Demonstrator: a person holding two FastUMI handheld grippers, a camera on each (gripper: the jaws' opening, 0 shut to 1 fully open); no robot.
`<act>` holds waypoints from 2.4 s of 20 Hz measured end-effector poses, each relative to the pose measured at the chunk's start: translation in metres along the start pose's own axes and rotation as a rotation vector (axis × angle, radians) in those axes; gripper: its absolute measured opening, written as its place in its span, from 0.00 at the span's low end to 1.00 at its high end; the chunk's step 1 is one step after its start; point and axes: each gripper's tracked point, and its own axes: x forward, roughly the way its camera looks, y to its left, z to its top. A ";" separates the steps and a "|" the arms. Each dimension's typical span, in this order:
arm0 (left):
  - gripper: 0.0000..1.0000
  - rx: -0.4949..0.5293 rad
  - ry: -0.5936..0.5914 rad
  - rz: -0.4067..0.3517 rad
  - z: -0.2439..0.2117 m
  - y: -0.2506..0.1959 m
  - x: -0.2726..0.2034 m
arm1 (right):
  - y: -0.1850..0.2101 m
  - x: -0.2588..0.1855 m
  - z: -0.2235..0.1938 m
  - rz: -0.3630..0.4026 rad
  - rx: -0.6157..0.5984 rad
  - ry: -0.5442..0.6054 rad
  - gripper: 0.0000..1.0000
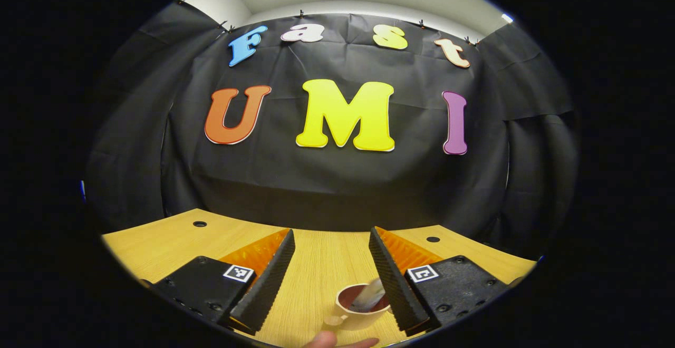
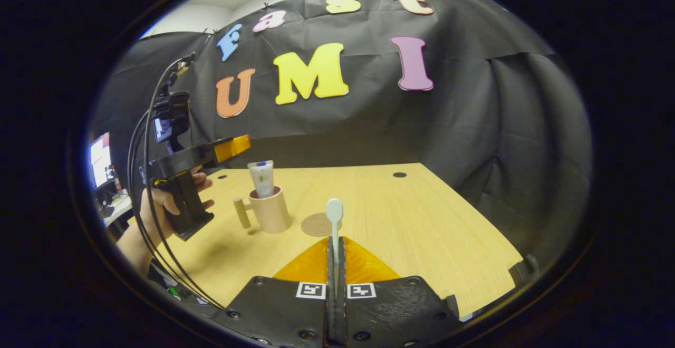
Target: Put the toothbrush and toothpaste on the desktop into the cup, then pick up the cup and place it on the coaster on the desktop.
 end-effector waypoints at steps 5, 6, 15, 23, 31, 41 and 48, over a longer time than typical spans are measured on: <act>0.99 -0.007 0.025 0.020 -0.003 0.020 -0.022 | 0.040 0.024 0.045 0.121 -0.034 -0.083 0.00; 0.99 -0.011 0.028 0.024 -0.004 0.025 -0.028 | 0.049 0.032 0.056 0.138 -0.041 -0.107 0.00; 0.98 -0.003 0.066 0.054 -0.022 0.065 -0.074 | 0.138 0.119 0.129 0.331 -0.062 -0.296 0.00; 0.98 -0.041 0.133 0.088 -0.045 0.097 -0.080 | 0.158 0.180 0.134 0.345 -0.035 -0.327 0.00; 0.98 -0.039 0.129 0.099 -0.043 0.100 -0.080 | 0.169 0.170 0.134 0.392 -0.075 -0.352 0.00; 0.98 -0.034 0.090 0.095 -0.021 0.090 -0.091 | 0.135 0.125 0.130 0.358 -0.132 -0.397 0.91; 0.98 -0.049 0.099 0.014 0.005 0.064 -0.104 | 0.086 0.053 0.106 0.321 -0.125 -0.379 0.93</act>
